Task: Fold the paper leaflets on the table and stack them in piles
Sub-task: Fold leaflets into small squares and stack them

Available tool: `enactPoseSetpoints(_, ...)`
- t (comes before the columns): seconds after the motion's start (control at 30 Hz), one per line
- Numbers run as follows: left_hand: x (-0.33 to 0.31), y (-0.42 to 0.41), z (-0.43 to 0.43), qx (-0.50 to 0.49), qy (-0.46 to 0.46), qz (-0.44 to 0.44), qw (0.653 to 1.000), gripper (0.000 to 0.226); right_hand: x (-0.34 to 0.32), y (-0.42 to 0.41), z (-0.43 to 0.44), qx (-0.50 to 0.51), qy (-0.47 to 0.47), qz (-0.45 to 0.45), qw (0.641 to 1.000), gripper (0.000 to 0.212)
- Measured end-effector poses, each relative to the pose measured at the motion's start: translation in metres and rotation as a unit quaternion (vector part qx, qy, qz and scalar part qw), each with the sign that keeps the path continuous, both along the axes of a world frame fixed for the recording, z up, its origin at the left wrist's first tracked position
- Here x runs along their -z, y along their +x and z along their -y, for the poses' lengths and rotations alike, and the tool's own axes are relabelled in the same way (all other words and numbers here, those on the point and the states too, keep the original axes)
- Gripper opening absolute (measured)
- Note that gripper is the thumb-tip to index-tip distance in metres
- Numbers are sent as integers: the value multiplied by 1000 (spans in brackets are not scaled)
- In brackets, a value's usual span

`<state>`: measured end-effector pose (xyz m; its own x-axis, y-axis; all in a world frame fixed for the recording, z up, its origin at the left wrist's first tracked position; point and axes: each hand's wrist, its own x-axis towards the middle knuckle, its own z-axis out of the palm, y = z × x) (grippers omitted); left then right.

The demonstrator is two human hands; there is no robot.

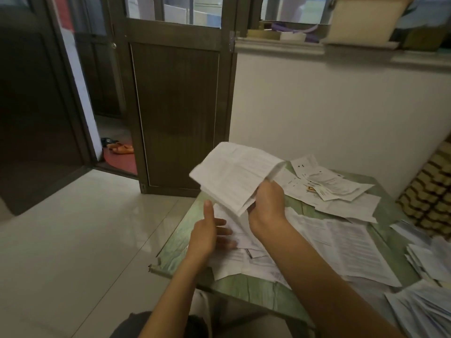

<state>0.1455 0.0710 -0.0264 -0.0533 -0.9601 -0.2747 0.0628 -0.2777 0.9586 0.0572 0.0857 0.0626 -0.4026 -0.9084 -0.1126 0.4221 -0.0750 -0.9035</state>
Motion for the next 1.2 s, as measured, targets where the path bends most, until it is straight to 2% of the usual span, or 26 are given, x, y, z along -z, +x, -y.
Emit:
enactPoseSetpoints(0.07, -7, 3, -2, 14, 55, -110, 992, 79, -1, -2, -5, 27, -10, 155, 987, 23)
enactPoseSetpoints(0.1, -10, 5, -3, 31, 75, -152, 985, 81, 3, -4, -6, 31, 0, 205, 978, 22)
enactPoseSetpoints(0.13, -10, 7, -4, 53, 87, -184, 978, 84, 9, -4, -9, 21, 27, 218, 975, 19)
enactPoseSetpoints(0.2, -12, 12, -3, 92, 99, -223, 965, 88, 27, 1, -17, -27, 110, 162, 980, 14)
enactPoseSetpoints(0.27, -17, 19, -4, 121, 98, -256, 954, 83, 48, 6, -24, -59, 153, 106, 981, 27)
enactPoseSetpoints(0.37, -25, 28, -4, 105, 87, -268, 954, 52, 64, 8, -29, -103, 164, 64, 979, 42)
enactPoseSetpoints(0.43, -25, 33, -3, 75, 85, -233, 966, 27, 63, 6, -31, -170, 177, 57, 968, 37)
enactPoseSetpoints(0.5, -22, 35, -2, 47, 100, -197, 974, 16, 58, 2, -33, -212, 196, 14, 957, 28)
enactPoseSetpoints(0.57, -20, 37, 0, 28, 127, -180, 975, 12, 57, -5, -30, -187, 210, -55, 958, 23)
enactPoseSetpoints(0.63, -20, 39, 0, 27, 139, -160, 977, 20, 60, -16, -23, -105, 200, -181, 957, 26)
enactPoseSetpoints(0.67, -20, 40, 0, 33, 138, -146, 979, 24, 63, -22, -20, -57, 182, -284, 940, 31)
enactPoseSetpoints(0.7, -21, 42, 0, 43, 139, -134, 980, 24, 66, -29, -17, -16, 159, -422, 892, 40)
enactPoseSetpoints(0.77, -22, 45, -1, 67, 149, -106, 981, 17, 71, -37, -16, 30, 57, -669, 740, 58)
enactPoseSetpoints(0.8, -23, 47, -1, 77, 154, -89, 981, 14, 74, -40, -14, 30, -17, -739, 673, 59)
enactPoseSetpoints(0.83, -23, 48, -1, 82, 159, -75, 981, 12, 80, -42, -13, 27, -88, -774, 626, 52)
enactPoseSetpoints(0.87, -24, 48, -2, 81, 161, -72, 981, 11, 85, -43, -13, 7, -124, -783, 609, 39)
enactPoseSetpoints(0.9, -25, 48, -2, 77, 163, -79, 980, 9, 88, -42, -14, -25, -127, -772, 623, 23)
enactPoseSetpoints(0.93, -25, 48, -2, 70, 165, -91, 980, 11, 88, -41, -15, -40, -111, -741, 661, 13)
enactPoseSetpoints(1.03, -23, 46, 0, 40, 162, -113, 980, 25, 86, -42, -14, -58, 25, -556, 829, 39)
enactPoseSetpoints(1.1, -21, 46, 1, 30, 166, -114, 979, 32, 83, -43, -12, -47, 82, -396, 913, 36)
enactPoseSetpoints(1.13, -22, 47, 1, 26, 164, -110, 980, 32, 81, -44, -11, -48, 106, -321, 940, 31)
enactPoseSetpoints(1.2, -22, 46, 0, 12, 152, -86, 984, 30, 81, -47, -11, -38, 139, -238, 960, 25)
